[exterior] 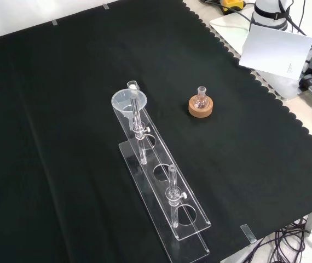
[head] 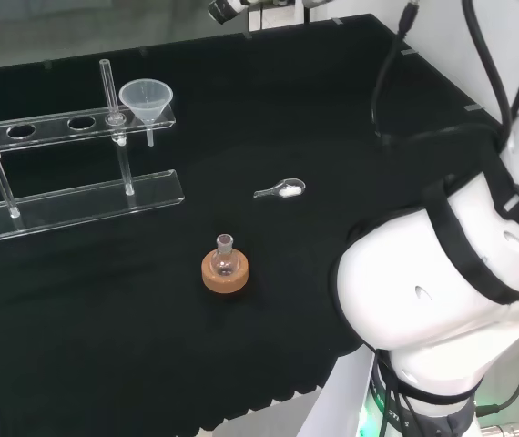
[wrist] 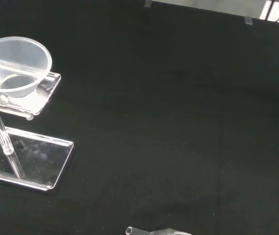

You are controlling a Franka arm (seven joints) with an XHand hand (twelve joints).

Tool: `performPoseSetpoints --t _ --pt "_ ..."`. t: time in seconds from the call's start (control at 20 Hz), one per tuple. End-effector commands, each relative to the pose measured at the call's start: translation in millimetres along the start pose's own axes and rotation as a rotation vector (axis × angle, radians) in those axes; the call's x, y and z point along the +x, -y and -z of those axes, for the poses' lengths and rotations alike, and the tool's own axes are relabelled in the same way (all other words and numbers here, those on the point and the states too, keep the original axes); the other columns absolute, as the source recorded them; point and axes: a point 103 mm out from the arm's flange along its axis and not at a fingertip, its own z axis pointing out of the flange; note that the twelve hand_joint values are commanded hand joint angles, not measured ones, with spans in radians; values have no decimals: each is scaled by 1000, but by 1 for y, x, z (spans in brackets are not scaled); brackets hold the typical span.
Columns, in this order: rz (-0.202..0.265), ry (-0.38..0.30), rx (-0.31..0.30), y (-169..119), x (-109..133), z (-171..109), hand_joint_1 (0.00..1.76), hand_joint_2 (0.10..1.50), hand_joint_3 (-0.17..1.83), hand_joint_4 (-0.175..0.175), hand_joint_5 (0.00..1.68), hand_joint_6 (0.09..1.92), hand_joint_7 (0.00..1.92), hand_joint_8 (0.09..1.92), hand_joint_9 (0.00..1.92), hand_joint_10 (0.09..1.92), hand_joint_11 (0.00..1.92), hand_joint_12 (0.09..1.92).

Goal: Pick up the funnel from the transparent funnel stand.

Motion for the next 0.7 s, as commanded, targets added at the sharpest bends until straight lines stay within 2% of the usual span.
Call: performPoseSetpoints --t 0.05,0.25,0.45,0.7 --pt "34 29 22 -33 54 1 420 607 46 -14 0 87 0 87 0 87 0 705" --pt "29 1 24 -38 64 0 421 609 44 -17 0 87 0 87 0 87 0 710" --pt "14 -57 40 -45 80 -7 419 610 43 -18 0 87 0 87 0 87 0 714" --pt "-4 -27 56 -52 84 -16 416 611 42 -21 0 87 0 87 0 87 0 719"
